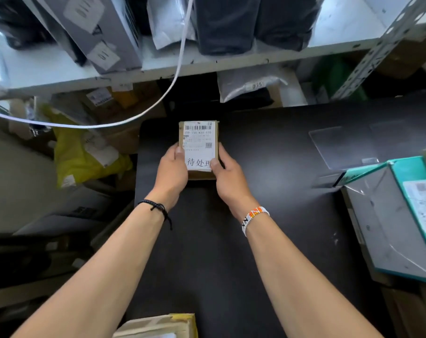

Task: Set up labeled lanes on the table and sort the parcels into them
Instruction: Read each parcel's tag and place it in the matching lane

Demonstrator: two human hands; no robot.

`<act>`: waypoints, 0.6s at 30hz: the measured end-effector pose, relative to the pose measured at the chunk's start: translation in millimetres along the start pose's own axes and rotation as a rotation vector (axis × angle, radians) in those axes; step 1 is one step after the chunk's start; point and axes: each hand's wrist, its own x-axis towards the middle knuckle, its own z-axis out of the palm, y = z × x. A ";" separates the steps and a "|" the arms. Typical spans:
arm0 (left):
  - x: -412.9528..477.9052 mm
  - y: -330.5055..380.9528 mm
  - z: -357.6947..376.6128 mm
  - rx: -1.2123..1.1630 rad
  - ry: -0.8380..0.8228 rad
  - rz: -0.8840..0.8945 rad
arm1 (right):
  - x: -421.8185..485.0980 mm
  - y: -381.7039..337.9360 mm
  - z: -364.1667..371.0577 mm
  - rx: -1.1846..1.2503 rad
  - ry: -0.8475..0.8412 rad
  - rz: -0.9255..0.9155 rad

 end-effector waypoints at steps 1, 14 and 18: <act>-3.1 3.2 -1.5 -0.024 -0.009 -0.019 | -3.2 -2.8 -1.3 0.011 -0.011 0.007; -146.2 66.3 38.8 -0.269 -0.154 0.107 | -108.9 -35.7 -109.5 -0.008 0.087 -0.121; -209.7 78.1 63.3 -0.329 -0.109 0.152 | -164.4 -39.7 -151.5 -0.005 0.140 -0.183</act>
